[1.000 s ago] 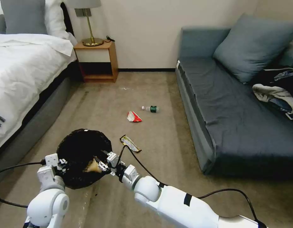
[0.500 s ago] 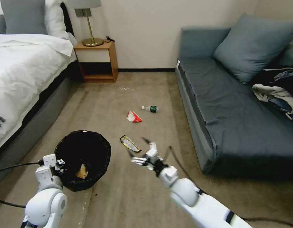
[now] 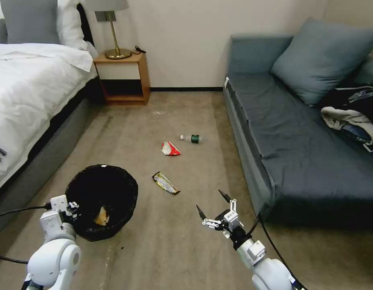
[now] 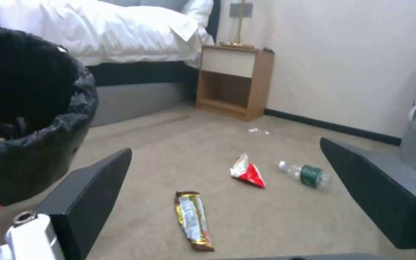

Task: Pick up the trash bin, then pick up the garbage on the floor and place it into the trash bin.

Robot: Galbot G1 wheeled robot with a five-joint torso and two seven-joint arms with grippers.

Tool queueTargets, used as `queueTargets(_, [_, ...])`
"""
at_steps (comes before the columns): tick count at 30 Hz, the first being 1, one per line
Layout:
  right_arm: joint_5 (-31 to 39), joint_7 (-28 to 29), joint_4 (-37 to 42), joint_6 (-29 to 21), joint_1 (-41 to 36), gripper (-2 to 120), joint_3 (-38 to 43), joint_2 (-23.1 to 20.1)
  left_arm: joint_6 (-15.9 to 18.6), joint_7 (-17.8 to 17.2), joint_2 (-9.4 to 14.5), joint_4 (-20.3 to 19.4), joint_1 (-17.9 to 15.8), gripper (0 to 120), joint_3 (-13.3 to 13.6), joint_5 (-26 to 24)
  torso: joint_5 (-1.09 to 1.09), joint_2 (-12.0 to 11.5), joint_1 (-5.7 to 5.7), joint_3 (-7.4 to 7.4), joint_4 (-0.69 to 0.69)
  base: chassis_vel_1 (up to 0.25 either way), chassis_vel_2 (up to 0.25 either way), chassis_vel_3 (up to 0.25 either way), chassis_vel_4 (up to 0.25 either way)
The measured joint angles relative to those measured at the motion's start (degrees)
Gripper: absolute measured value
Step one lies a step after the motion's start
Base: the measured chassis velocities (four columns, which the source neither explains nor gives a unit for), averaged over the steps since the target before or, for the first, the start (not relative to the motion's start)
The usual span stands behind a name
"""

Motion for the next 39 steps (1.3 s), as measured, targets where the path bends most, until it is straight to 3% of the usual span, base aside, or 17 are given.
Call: queueTargets(39, [0.2,0.7,-3.0,0.0,2.5,100,-0.6,2.4,-0.1,0.0,1.0,1.5,-1.0,3,-0.1,-2.0,-0.01,0.0,0.0,0.01,0.0,-0.09,0.086,0.088,-0.09])
